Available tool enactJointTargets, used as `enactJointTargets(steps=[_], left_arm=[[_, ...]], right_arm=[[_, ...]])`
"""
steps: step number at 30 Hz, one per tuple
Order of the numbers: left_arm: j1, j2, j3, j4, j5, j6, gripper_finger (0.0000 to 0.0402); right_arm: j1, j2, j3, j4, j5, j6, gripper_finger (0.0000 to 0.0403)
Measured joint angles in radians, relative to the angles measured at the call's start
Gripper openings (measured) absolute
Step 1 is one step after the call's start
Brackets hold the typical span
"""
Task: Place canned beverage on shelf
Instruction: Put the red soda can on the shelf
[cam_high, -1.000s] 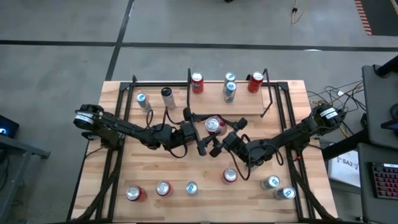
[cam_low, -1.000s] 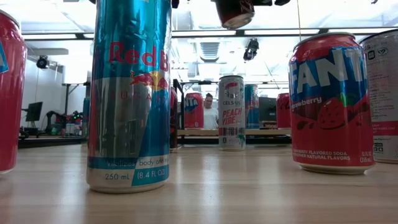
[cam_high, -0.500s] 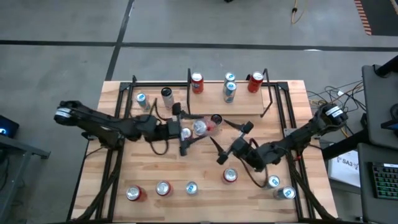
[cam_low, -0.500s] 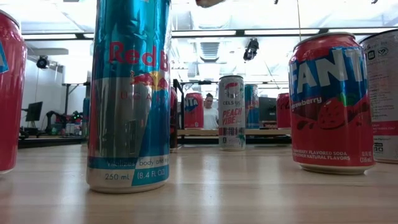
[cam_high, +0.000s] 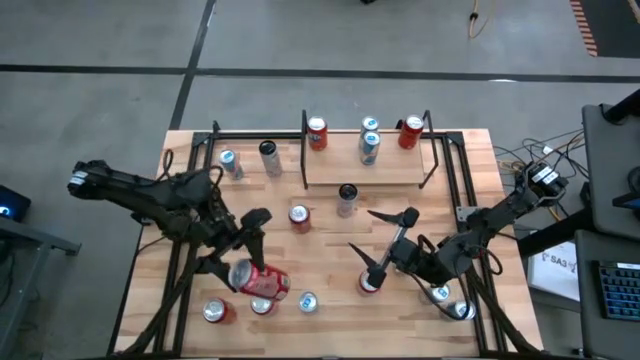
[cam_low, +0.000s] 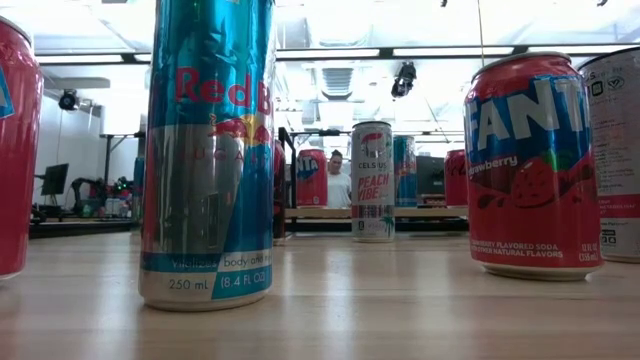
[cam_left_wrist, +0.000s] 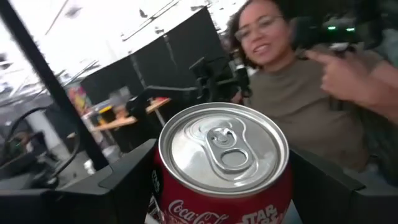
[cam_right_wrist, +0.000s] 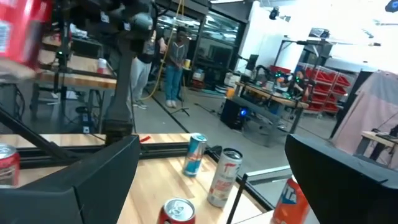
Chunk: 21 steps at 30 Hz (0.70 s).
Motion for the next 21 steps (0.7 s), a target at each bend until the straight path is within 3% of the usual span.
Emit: enactJointTargets(steps=[9,15,17,21], left_arm=[[0.0,0.01,-0.001,-0.012,-0.009,-0.017,0.0285],[0.002,0.012,-0.001,-0.012,-0.037,-0.017,0.0285],[0.001,0.013,-0.001,-0.022,-0.125,-0.018,0.0285],[0.003,0.035,0.0,-0.074,-0.464,-0.002,0.0285]], right_arm=[[-0.001,0.003,0.0,-0.047,-0.013,0.06,0.0389],[-0.001,0.003,0.0,-0.053,-0.079,0.096,0.0389],[-0.001,0.003,0.0,-0.055,-0.113,0.117,0.0389],[-0.014,0.003,0.0,-0.06,-0.217,0.165,0.039]])
